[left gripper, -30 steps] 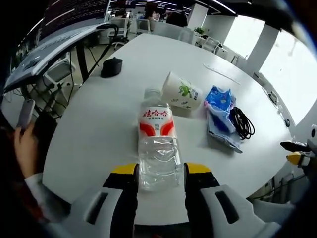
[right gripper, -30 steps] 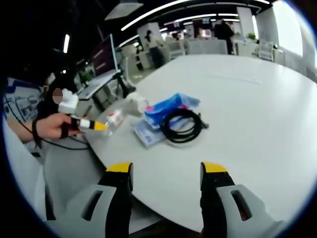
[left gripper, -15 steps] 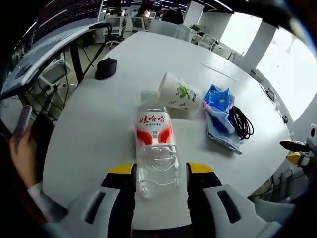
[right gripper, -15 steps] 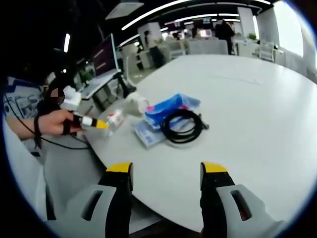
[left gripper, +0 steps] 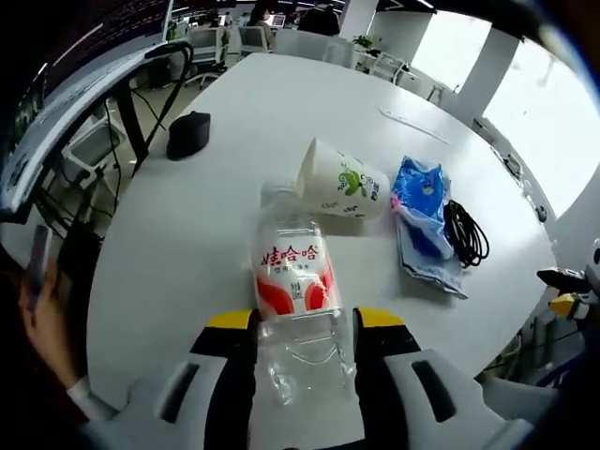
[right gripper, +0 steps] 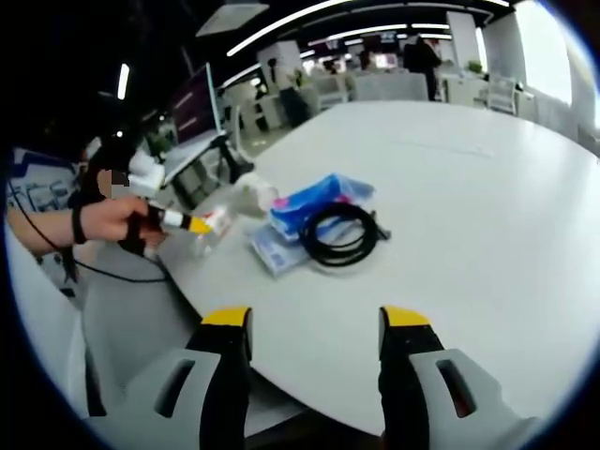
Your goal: Arrange the tabletop items into an orderly group along one side of the table until the central work area is clear of visible clutter.
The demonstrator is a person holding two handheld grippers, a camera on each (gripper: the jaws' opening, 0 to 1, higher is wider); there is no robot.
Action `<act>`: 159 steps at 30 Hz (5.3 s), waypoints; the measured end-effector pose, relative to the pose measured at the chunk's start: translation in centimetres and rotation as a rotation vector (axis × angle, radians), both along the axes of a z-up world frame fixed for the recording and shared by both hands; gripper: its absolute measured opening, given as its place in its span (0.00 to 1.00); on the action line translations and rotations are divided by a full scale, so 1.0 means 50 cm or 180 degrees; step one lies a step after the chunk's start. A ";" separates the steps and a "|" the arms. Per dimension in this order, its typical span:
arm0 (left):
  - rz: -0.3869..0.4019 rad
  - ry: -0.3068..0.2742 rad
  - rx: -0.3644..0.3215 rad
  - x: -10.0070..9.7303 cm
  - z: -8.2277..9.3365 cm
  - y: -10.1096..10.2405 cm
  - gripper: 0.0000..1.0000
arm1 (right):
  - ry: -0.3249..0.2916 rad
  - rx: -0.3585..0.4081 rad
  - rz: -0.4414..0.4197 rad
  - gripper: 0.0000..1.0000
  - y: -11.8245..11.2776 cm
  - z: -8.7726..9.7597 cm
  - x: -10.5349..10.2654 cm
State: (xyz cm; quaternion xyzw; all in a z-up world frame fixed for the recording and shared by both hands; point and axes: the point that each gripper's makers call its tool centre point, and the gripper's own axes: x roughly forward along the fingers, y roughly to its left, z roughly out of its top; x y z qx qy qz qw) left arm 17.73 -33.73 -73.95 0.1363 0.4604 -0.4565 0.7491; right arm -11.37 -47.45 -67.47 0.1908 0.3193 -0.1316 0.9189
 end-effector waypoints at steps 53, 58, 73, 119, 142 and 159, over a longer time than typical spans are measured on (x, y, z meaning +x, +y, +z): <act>0.0254 0.0168 0.0115 0.043 -0.027 -0.061 0.41 | 0.0054 -0.0010 -0.0087 0.53 -0.018 0.003 -0.027; 0.0294 0.0139 0.0069 0.048 -0.019 -0.055 0.40 | 0.0049 -0.0003 -0.0068 0.53 -0.015 0.003 -0.022; 0.0329 0.0016 -0.0070 0.049 0.012 -0.043 0.40 | 0.0023 0.0009 -0.0037 0.53 -0.012 0.002 -0.014; -0.0119 -0.0664 -0.0295 0.011 0.100 -0.004 0.39 | 0.0033 0.0035 -0.0016 0.52 0.003 -0.006 -0.013; -0.0221 -0.0814 -0.0327 -0.019 0.109 0.022 0.39 | 0.0033 0.0059 0.0054 0.52 0.014 -0.010 0.005; -0.0283 -0.0938 -0.0338 -0.022 0.105 0.024 0.39 | 0.0036 0.0066 0.0094 0.52 0.017 -0.008 0.014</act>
